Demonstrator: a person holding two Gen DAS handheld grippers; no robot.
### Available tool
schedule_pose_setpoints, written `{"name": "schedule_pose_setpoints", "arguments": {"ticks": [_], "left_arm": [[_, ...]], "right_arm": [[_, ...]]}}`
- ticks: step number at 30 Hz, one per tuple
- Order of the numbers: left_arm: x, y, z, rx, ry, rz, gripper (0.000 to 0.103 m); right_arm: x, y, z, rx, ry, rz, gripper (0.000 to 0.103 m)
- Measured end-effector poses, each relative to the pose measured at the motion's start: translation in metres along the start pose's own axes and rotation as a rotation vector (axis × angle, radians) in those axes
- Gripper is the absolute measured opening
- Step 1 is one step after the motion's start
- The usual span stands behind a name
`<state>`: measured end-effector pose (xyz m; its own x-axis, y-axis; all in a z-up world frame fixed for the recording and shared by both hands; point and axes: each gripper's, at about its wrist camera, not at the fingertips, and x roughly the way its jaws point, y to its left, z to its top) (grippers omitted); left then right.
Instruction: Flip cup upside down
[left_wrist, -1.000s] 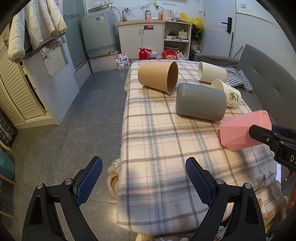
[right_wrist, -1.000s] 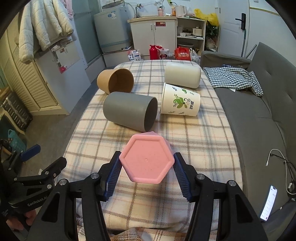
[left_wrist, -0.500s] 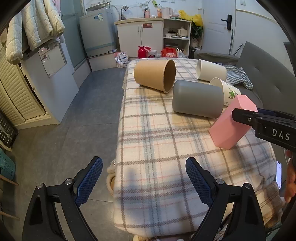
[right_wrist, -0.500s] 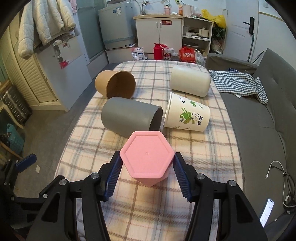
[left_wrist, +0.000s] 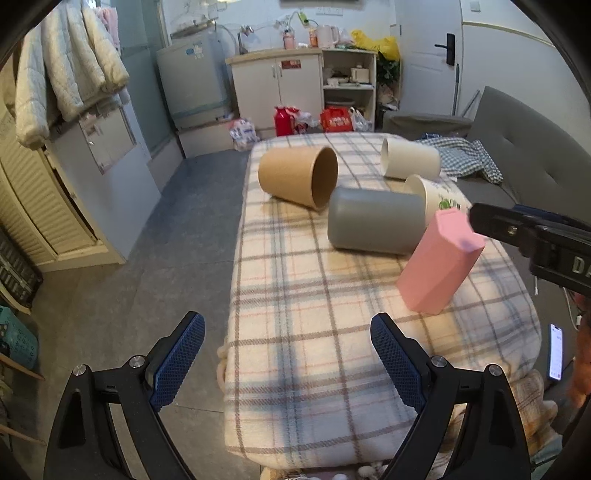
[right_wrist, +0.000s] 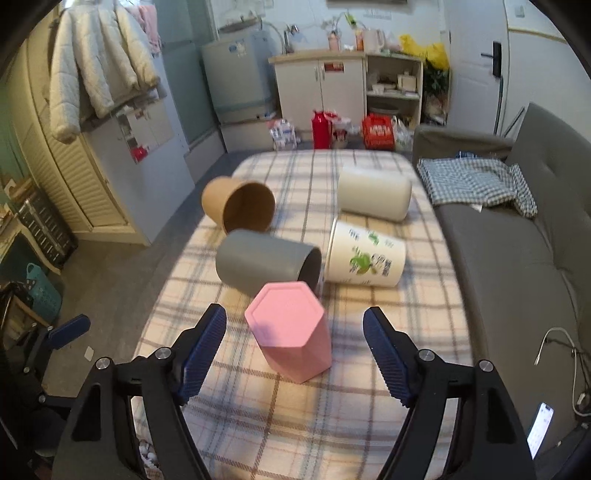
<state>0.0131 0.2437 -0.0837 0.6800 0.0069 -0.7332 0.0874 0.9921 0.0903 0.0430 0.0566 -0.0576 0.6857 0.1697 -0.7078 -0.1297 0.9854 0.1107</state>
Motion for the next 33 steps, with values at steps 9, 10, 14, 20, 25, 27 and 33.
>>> {"name": "schedule_pose_setpoints", "arguments": {"ticks": [9, 10, 14, 20, 25, 27, 33], "left_arm": [[-0.038, -0.011, 0.003, -0.064, -0.137, -0.007, 0.094], [-0.041, -0.013, 0.003, -0.067, -0.15, -0.012, 0.094], [-0.052, -0.02, 0.002, -0.071, -0.196, -0.037, 0.094], [-0.059, -0.03, -0.004, -0.063, -0.227, -0.059, 0.095], [-0.062, -0.031, -0.012, -0.064, -0.241, -0.058, 0.103], [-0.062, -0.032, -0.013, -0.059, -0.239, -0.05, 0.103], [-0.058, -0.029, -0.014, -0.068, -0.222, -0.04, 0.103]], "right_arm": [[-0.052, -0.024, -0.019, -0.022, -0.124, -0.052, 0.077], [-0.055, -0.027, -0.023, -0.019, -0.128, -0.056, 0.077], [-0.062, -0.037, -0.035, -0.011, -0.137, -0.07, 0.077], [-0.065, -0.05, -0.052, 0.008, -0.132, -0.084, 0.077], [-0.062, -0.051, -0.062, 0.018, -0.125, -0.092, 0.092], [-0.063, -0.052, -0.063, 0.027, -0.135, -0.086, 0.097], [-0.06, -0.051, -0.063, 0.031, -0.126, -0.077, 0.103]]}}
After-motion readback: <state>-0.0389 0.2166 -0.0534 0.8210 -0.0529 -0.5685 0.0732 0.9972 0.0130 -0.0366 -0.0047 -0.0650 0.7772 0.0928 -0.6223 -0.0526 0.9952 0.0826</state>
